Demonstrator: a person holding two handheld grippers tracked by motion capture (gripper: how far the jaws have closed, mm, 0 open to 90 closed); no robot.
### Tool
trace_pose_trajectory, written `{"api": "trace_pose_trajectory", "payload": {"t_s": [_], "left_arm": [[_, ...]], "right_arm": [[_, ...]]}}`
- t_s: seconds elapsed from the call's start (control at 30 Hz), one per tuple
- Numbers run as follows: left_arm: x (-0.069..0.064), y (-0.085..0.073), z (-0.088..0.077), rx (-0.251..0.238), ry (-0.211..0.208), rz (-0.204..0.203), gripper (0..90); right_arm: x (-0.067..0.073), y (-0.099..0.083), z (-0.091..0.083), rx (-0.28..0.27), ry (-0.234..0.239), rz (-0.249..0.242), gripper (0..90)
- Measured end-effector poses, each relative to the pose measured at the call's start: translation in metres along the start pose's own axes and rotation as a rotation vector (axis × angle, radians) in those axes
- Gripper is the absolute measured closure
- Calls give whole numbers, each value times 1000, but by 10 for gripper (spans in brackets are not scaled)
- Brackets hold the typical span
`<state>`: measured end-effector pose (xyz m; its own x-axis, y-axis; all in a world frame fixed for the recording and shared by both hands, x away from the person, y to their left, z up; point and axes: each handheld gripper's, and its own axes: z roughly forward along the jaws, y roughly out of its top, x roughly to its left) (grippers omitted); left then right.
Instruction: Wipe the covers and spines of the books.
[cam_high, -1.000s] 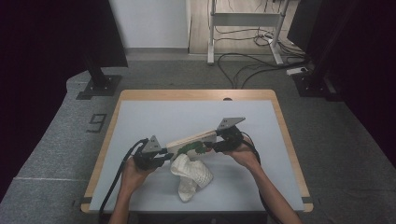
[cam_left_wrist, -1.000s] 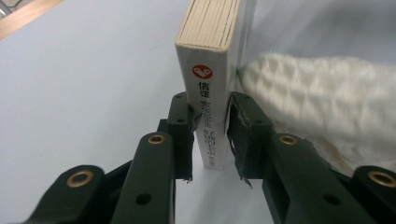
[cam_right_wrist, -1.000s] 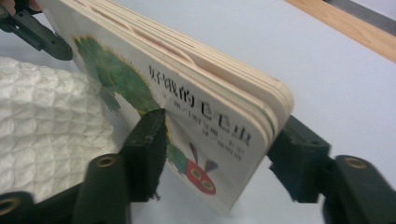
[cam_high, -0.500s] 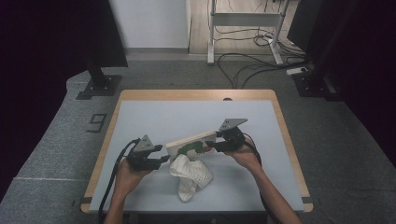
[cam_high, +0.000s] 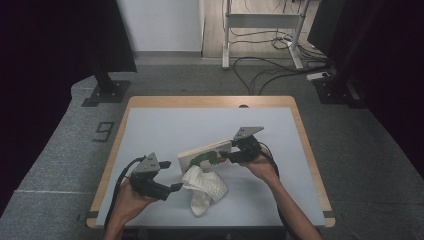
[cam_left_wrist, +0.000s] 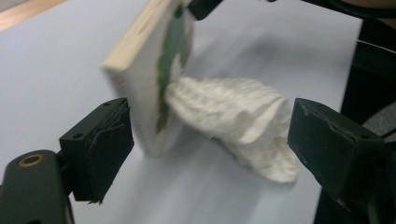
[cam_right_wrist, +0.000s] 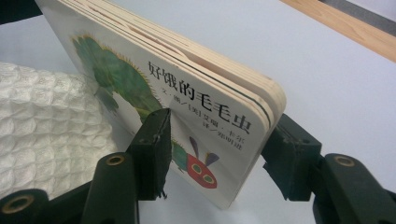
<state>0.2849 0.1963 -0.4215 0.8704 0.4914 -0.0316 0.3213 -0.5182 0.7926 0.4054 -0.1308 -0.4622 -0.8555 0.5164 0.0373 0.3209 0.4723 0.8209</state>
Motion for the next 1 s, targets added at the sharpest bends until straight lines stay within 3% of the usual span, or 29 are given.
{"api": "trace_pose_trajectory", "payload": {"t_s": [0.2,0.53,0.8,1.0], "left_arm": [[-15,11,22,29,-48,48,144],[-16,7,77,106,-99,54,126],[-17,-5,109,170,-89,64,122],[-16,-16,122,214,-57,61,225]], "right_arm": [[0,0,0,2,0,2,424],[1,0,0,-2,1,1,418],[1,-1,0,-5,-1,1,413],[2,-1,0,-7,-1,4,410]]}}
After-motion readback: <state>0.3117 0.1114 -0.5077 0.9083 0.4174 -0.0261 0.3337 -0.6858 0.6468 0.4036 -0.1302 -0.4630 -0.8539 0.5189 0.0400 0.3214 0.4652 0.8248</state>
